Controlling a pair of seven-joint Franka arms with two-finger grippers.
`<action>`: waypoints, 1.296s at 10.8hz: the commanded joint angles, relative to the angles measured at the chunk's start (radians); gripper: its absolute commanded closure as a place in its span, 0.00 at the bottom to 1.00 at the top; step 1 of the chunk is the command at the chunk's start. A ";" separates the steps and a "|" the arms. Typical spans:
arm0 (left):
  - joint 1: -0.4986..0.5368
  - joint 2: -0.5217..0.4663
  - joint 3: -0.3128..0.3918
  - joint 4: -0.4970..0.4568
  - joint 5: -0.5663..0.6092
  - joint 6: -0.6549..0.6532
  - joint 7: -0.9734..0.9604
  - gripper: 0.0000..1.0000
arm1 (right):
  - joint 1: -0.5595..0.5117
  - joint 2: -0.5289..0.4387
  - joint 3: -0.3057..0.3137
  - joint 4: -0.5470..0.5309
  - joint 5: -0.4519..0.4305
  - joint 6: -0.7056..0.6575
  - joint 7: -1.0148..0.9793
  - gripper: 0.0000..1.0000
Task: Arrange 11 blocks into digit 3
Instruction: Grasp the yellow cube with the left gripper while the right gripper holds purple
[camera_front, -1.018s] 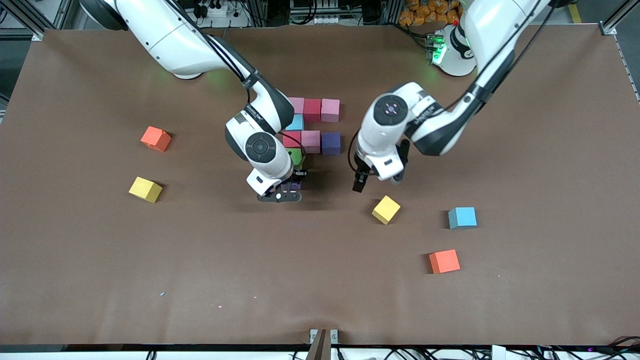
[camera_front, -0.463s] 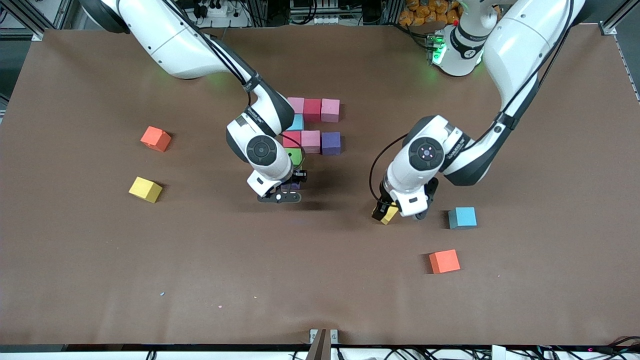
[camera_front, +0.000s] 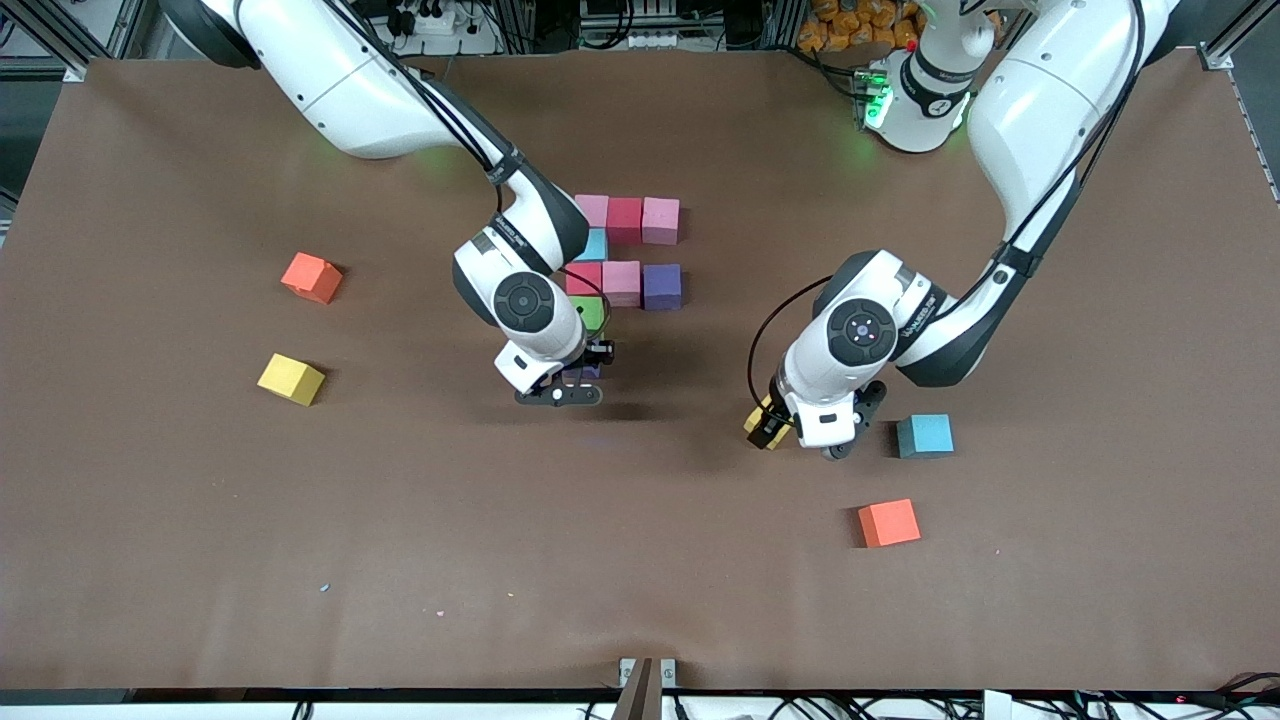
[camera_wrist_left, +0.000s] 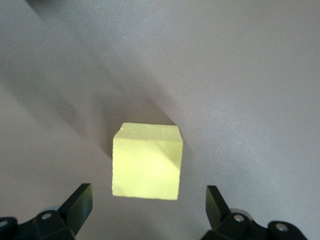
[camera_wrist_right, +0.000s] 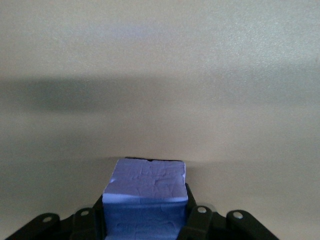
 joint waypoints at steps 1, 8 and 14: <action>-0.021 0.026 0.030 0.027 0.002 -0.022 0.056 0.00 | 0.014 0.009 -0.008 0.010 -0.007 -0.009 0.010 0.78; -0.048 0.075 0.061 0.051 -0.001 -0.011 0.080 0.00 | 0.019 0.008 -0.008 0.006 -0.016 -0.009 0.010 0.00; -0.133 0.089 0.147 0.065 -0.019 0.018 0.025 0.86 | -0.018 -0.072 -0.005 0.018 -0.012 -0.018 0.007 0.00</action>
